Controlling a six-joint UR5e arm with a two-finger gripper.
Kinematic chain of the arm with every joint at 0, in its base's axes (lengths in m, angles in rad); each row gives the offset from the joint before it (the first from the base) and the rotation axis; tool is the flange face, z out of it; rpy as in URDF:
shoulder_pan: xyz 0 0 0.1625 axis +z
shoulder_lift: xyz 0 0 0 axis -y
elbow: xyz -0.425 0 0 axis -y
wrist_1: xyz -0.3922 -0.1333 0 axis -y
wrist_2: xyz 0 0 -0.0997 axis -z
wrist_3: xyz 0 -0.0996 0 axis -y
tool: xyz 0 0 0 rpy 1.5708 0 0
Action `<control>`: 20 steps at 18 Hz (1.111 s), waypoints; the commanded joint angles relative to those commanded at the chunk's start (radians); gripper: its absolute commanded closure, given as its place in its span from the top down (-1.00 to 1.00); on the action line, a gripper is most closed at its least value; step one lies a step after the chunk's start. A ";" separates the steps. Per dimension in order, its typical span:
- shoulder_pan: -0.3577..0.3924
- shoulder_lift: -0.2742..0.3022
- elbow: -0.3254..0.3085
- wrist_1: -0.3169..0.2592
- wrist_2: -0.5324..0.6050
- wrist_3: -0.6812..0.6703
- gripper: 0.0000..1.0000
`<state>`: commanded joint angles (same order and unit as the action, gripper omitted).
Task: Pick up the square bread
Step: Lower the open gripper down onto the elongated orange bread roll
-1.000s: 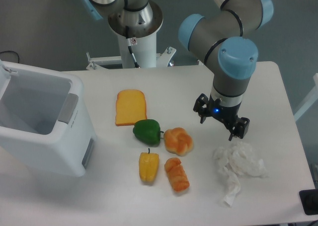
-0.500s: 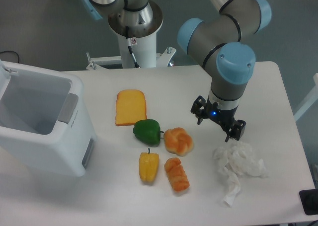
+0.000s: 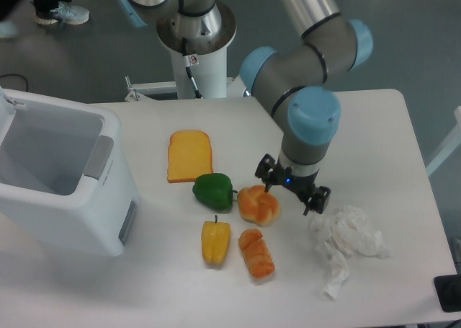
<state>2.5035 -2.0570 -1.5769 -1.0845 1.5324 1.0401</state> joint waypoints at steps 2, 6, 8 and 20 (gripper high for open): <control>-0.012 -0.015 0.002 0.003 -0.003 0.003 1.00; -0.028 -0.035 0.003 0.020 -0.003 0.000 1.00; -0.034 -0.051 0.008 0.023 -0.002 0.001 1.00; -0.055 -0.104 0.026 0.075 0.003 -0.014 0.66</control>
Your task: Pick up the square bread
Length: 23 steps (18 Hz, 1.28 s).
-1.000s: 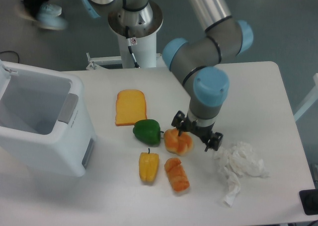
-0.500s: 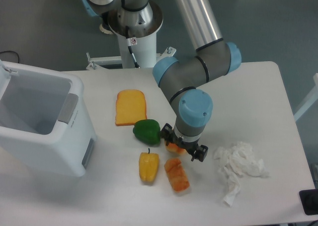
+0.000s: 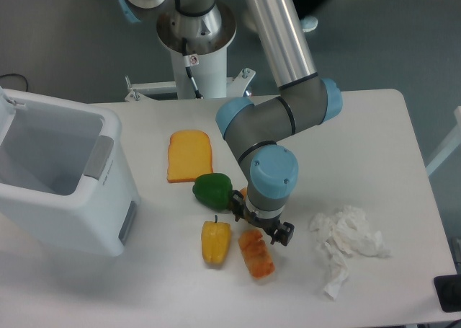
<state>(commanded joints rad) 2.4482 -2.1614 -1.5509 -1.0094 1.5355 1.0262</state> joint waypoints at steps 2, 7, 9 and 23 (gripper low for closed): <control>0.000 0.000 0.000 0.003 0.000 0.000 0.45; -0.002 -0.006 0.000 0.006 0.002 -0.002 0.24; -0.002 -0.006 0.002 0.006 0.002 -0.006 0.16; 0.006 0.064 0.032 -0.002 0.000 -0.035 -0.42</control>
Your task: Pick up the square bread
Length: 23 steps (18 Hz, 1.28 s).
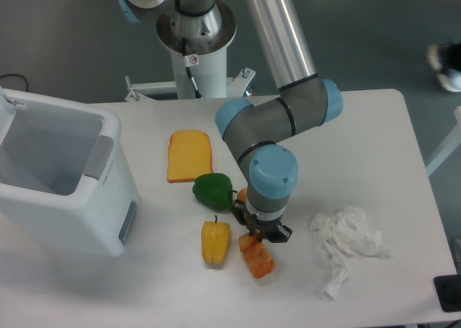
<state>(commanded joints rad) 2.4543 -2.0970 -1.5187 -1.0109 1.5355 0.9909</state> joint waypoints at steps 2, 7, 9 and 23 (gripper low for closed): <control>0.003 0.023 0.014 -0.002 0.000 0.005 -0.41; 0.037 0.060 0.043 -0.008 0.000 0.047 -0.37; 0.052 0.075 0.055 -0.024 0.002 0.058 -0.40; 0.045 0.071 -0.015 -0.083 0.017 0.065 1.00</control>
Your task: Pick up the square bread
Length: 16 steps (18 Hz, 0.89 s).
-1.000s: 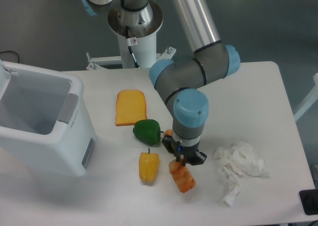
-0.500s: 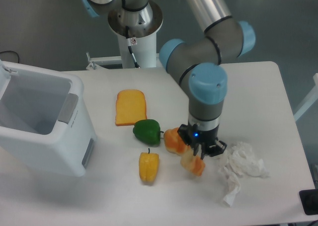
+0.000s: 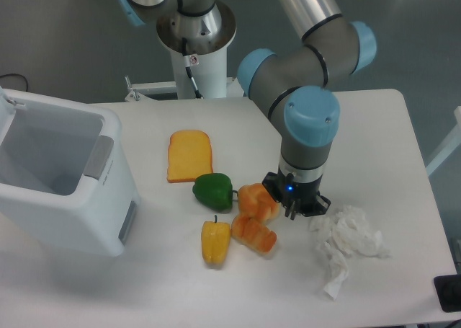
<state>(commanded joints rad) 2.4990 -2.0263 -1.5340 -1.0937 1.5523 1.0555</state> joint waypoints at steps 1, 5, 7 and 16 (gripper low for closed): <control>-0.012 -0.018 0.000 0.003 0.008 -0.024 1.00; -0.049 -0.087 0.002 0.049 0.040 -0.142 1.00; -0.055 -0.106 0.002 0.057 0.043 -0.163 1.00; -0.092 -0.172 0.000 0.087 0.123 -0.164 0.13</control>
<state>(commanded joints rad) 2.4069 -2.1981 -1.5340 -1.0063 1.6749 0.8913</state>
